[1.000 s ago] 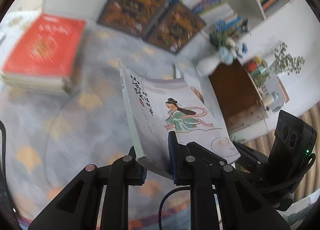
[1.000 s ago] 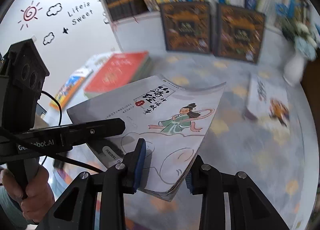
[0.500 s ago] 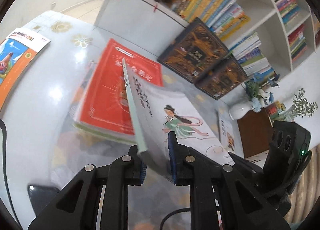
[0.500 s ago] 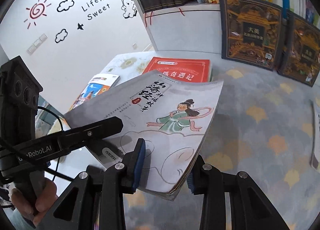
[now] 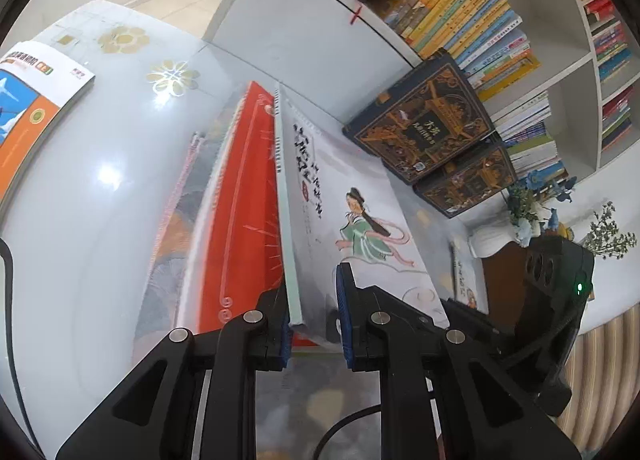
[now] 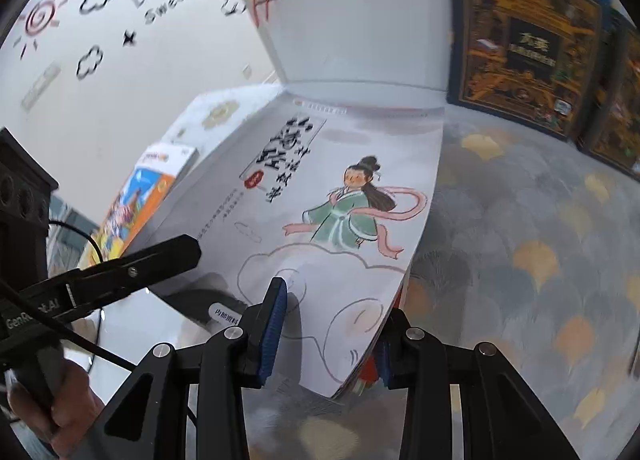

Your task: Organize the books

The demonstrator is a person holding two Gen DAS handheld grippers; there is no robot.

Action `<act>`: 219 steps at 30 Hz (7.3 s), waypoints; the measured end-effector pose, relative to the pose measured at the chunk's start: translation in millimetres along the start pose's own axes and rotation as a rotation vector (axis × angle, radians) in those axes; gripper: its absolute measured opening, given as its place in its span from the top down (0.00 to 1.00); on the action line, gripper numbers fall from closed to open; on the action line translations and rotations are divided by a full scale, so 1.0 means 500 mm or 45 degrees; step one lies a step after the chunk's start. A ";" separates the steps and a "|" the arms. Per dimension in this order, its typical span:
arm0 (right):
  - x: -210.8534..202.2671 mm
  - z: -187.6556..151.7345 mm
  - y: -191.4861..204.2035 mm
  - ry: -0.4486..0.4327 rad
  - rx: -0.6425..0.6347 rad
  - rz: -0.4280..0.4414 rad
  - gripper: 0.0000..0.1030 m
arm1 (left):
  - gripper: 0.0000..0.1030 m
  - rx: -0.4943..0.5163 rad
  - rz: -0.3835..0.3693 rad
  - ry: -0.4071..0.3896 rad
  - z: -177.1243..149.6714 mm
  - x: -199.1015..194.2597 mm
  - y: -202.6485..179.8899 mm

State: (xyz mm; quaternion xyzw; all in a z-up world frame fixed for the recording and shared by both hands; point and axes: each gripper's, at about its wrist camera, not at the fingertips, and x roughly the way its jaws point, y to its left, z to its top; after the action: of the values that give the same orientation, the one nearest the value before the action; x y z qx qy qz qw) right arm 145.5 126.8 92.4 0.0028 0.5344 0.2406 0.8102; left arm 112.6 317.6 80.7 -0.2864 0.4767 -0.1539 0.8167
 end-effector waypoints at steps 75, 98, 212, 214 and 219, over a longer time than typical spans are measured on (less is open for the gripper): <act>-0.321 -0.380 -0.919 -0.107 0.744 -0.287 0.52 | 0.66 0.438 0.215 0.416 -0.299 0.586 -0.664; -0.270 -0.391 -0.860 -0.059 0.634 -0.287 0.48 | 0.63 0.373 0.103 0.442 -0.367 0.556 -0.625; -0.295 -0.161 -0.048 -0.391 -0.038 -0.040 0.64 | 0.81 0.237 0.030 -0.183 -0.128 -0.108 -0.273; -0.266 -0.136 -0.012 -0.396 -0.065 -0.031 0.64 | 0.81 0.222 0.056 -0.205 -0.101 -0.123 -0.235; -0.163 -0.092 0.066 -0.374 -0.131 -0.069 0.63 | 0.81 0.167 0.090 -0.212 -0.050 -0.122 -0.143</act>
State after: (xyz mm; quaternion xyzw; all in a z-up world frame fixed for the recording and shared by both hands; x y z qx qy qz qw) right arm 67.4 112.4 151.8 -0.0179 0.3969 0.2425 0.8851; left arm 62.3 285.2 157.1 -0.2273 0.4059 -0.1315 0.8754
